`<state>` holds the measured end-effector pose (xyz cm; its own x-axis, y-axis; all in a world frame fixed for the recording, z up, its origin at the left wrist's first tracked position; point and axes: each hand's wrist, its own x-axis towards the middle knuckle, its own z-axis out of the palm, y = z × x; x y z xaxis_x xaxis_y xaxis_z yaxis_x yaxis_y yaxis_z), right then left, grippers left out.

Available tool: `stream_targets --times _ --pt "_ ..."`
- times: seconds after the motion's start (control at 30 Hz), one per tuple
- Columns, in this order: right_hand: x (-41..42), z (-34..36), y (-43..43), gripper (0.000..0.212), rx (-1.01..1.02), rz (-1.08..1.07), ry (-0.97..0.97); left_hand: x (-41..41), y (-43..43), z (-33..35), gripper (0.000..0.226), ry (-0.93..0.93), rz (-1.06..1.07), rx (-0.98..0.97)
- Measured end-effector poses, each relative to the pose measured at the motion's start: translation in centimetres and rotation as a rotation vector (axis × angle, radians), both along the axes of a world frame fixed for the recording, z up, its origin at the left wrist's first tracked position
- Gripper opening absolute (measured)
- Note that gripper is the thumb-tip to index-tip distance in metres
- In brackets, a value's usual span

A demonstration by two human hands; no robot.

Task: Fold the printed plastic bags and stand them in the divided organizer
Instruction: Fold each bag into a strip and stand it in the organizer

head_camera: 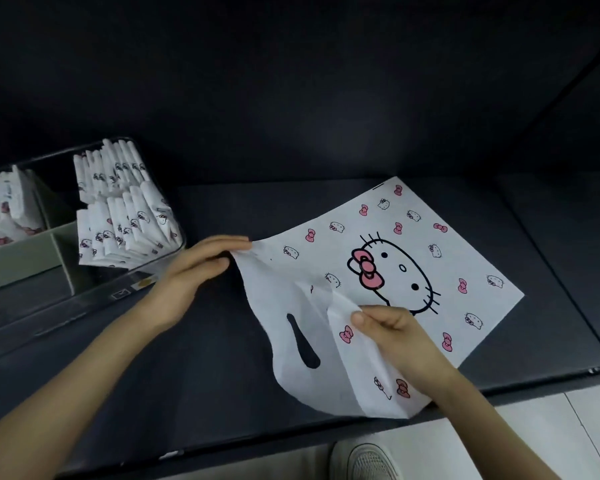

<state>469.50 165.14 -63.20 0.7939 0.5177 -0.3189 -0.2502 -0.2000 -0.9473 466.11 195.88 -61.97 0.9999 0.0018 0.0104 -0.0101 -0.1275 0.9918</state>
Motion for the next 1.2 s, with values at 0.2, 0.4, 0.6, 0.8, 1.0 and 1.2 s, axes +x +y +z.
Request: stream_targets --times 0.2,0.4,0.6,0.8,1.0,1.2 --pt "1.3 0.6 -0.5 0.035 -0.029 -0.004 0.098 1.2 0.3 -0.9 0.041 0.052 -0.017 0.221" --pt "1.9 1.5 -0.9 0.034 -0.050 0.044 0.119 3.8 -1.6 1.6 0.013 -0.100 0.025 0.332" --pt "1.6 2.0 -2.3 0.055 -0.043 0.048 0.173 2.1 -2.4 3.8 0.034 -0.230 0.253 0.534" --pt "1.1 2.2 -4.4 0.087 0.149 -0.200 0.440 3.0 -3.0 1.4 0.035 -0.042 0.501 0.890" --pt "1.6 2.0 -4.8 0.056 -0.042 -0.244 0.205 5.6 -2.8 -1.3 0.044 0.220 0.504 0.741" --pt "2.7 0.3 -2.4 0.018 -0.495 -0.447 -0.135 3.6 -2.4 -1.1 0.035 0.324 0.416 0.270"
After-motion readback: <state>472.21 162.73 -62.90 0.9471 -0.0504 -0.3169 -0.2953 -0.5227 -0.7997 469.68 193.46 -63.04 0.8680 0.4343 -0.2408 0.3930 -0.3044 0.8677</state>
